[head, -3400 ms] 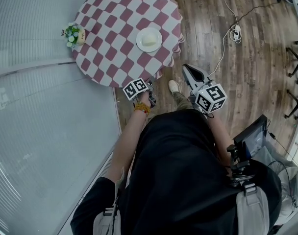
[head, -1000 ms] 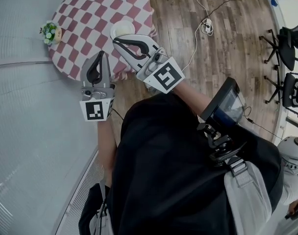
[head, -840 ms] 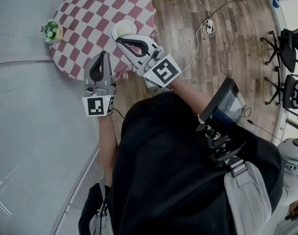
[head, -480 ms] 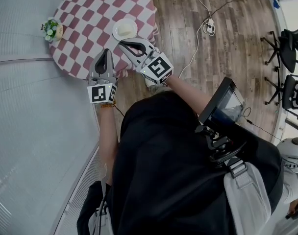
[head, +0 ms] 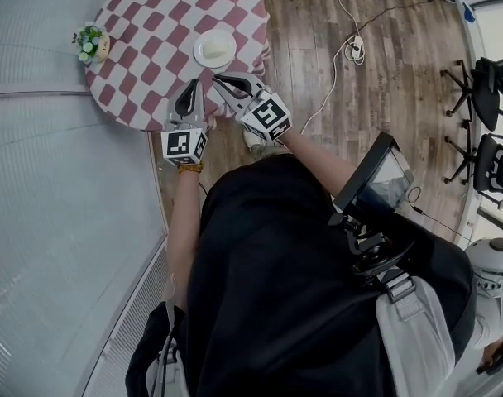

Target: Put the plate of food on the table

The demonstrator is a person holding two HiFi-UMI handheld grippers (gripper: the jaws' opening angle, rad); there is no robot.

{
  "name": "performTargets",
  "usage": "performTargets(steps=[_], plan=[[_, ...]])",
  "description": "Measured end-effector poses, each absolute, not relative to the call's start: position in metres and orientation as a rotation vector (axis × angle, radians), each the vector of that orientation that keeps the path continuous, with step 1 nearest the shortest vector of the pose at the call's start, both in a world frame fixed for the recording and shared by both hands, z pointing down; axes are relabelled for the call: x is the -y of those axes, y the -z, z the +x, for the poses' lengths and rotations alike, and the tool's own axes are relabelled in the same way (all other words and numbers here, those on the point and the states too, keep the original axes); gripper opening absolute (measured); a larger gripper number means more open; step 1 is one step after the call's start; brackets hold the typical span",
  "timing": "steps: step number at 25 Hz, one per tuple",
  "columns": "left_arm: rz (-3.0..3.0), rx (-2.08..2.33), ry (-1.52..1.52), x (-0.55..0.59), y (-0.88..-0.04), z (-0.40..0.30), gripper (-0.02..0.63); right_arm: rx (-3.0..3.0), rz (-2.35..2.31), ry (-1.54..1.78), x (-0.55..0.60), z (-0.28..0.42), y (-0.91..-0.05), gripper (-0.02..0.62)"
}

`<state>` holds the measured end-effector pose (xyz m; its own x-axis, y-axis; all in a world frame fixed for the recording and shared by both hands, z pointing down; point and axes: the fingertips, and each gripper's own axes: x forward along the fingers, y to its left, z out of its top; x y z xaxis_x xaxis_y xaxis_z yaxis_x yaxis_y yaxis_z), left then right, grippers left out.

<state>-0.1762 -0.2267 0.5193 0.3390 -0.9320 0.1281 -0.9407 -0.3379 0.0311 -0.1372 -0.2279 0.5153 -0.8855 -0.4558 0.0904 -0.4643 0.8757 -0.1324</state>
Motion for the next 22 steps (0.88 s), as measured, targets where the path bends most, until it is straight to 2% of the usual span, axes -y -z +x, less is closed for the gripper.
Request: performTargets(steps=[22], plan=[[2.417,1.748,-0.213,0.205,-0.553,-0.172,0.008,2.9,0.734,-0.255,0.218,-0.126,-0.546,0.015]])
